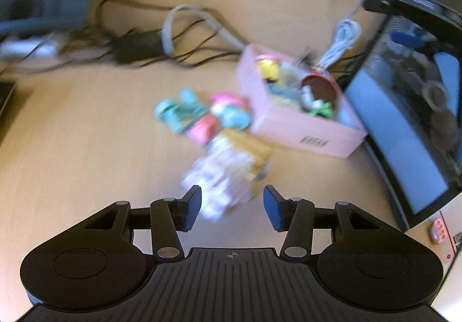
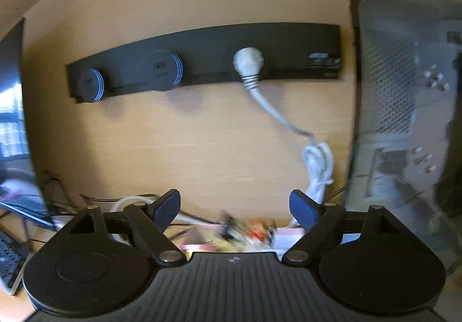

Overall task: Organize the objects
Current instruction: 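Carry the boy figure to the pink box and open the right tool, then grasp the pink-capped stick pack with the left tool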

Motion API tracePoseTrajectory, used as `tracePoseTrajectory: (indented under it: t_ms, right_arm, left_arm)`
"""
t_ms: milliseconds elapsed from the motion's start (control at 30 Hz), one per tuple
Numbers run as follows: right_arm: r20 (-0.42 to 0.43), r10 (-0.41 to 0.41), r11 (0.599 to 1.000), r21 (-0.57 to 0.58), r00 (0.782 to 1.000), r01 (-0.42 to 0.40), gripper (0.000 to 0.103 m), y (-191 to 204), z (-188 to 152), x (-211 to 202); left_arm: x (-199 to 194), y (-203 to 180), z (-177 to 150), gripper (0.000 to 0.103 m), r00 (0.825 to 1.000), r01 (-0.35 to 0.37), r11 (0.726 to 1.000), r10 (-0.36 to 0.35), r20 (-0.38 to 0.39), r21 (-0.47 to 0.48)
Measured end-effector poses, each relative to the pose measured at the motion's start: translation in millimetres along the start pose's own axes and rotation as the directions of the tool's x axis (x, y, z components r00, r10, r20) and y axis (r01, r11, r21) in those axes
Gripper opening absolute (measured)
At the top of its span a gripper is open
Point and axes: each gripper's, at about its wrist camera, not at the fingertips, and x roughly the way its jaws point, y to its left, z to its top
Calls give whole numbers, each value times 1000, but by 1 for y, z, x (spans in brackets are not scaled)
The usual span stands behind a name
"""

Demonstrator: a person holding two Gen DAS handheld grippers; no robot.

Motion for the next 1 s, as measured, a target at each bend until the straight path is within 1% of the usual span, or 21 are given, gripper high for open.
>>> tracePoseTrajectory:
  t_ms: [33,67,133,167,233,300,400,467,533,600,667,700,733,767,800,833,900,933,1000]
  right_arm:
    - [-12,13,1000,2,1000,-13,90,4,-8,-3]
    - [-37,27,1000,-9,999,-27,90,8,-19,-6]
    - [-104,32,997,-66,994,-39,90,20,-49,-14]
    - [-145,25,994,-99,989,-40,90,26,-67,-19]
    - [-216,30,990,-130,976,-59,90,32,-93,-29]
    - [-268,19,988,-141,963,-58,90,35,-115,-39]
    - [-306,0,991,-125,952,-40,90,32,-131,-51]
    - [-308,-14,994,-107,951,-20,90,29,-134,-57]
    - [-298,-29,995,-99,954,0,90,26,-133,-63]
    - [-290,-37,996,-91,956,11,90,22,-131,-68]
    - [-297,-36,996,-92,954,9,90,19,-135,-73]
    - [-304,-39,996,-93,952,11,90,18,-138,-75]
    - [-313,-42,995,-94,949,13,90,18,-141,-76]
    - [-320,-46,996,-91,946,17,90,17,-143,-75]
    - [-327,-46,996,-83,944,20,90,17,-146,-74]
    - [-333,-43,997,-72,942,20,90,16,-147,-73]
    - [-340,-30,999,-51,940,13,90,16,-150,-72]
    - [-339,-26,999,-47,940,11,90,17,-151,-72]
    - [-327,-19,998,-57,945,1,90,18,-150,-73]
  left_arm:
    - [-1,7,-4,51,1000,-12,1000,12,-8,-14]
    - [-2,11,-6,51,1000,-22,999,22,-12,-22]
    - [-4,19,-10,51,999,-34,999,34,-15,-40]
    - [-5,20,-9,51,999,-33,998,32,-15,-48]
    - [-3,19,-5,51,1000,-25,999,25,-3,-47]
    - [1,10,2,51,1000,-13,1000,14,19,-19]
    - [16,-7,10,51,999,-17,999,16,32,32]
    - [34,-14,14,52,997,-72,994,70,29,87]
    - [47,-18,14,52,985,-172,973,168,37,154]
    - [50,-11,15,54,970,-242,957,238,46,162]
    - [46,4,21,52,939,-345,930,339,63,128]
    - [41,13,26,50,923,-384,918,378,72,97]
    - [34,19,31,50,919,-392,917,387,78,68]
    - [27,23,36,50,924,-379,925,375,81,40]
    - [19,25,41,50,937,-344,939,342,79,12]
    - [12,23,46,50,953,-291,956,292,75,-22]
    - [8,13,51,50,980,-181,980,186,64,-80]
    - [11,5,53,50,990,-127,986,132,50,-104]
    - [22,-12,57,50,996,-84,988,86,17,-131]
